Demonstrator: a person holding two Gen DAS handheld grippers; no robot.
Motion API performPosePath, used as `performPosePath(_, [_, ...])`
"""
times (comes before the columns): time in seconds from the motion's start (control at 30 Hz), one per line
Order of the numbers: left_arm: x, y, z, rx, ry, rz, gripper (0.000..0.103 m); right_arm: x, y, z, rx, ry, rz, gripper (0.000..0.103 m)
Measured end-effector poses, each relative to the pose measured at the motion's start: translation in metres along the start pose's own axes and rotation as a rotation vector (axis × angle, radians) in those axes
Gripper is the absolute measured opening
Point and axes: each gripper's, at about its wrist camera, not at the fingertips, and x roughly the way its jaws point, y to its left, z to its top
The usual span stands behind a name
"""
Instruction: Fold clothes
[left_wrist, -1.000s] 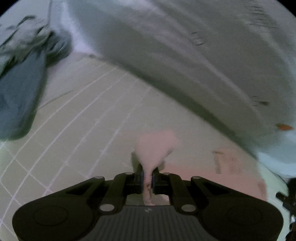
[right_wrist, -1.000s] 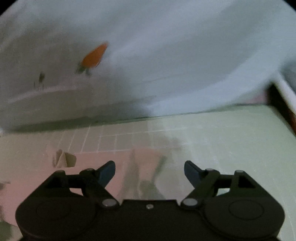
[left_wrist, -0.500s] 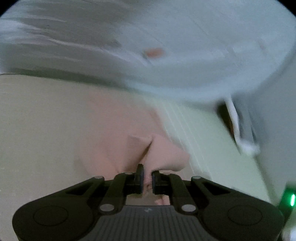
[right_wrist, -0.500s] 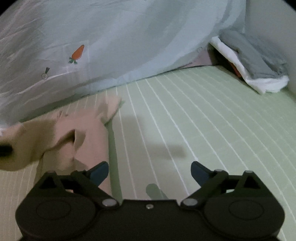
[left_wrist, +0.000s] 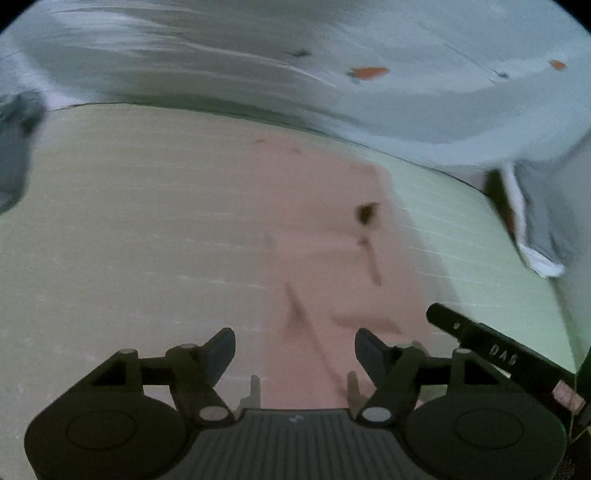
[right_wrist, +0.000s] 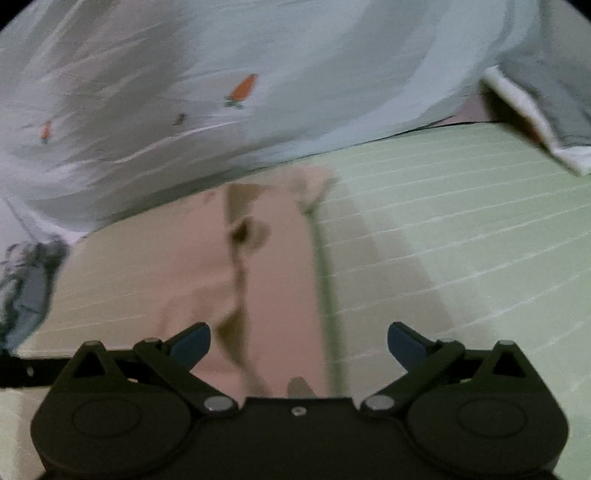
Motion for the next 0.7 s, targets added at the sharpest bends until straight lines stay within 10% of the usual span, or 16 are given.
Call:
performPosePath(0.17, [-0.019,0.025,-0.009,-0.078,-0.014,0.077,0.074,0.019,0.030,-0.006,-0.069,0.116,0.058,0.102])
performPosePath(0.7, [-0.035,0.048,-0.016,-0.066,-0.012,0.081,0.074,0.017,0.044,-0.028,-0.082,0.207,0.067,0.027])
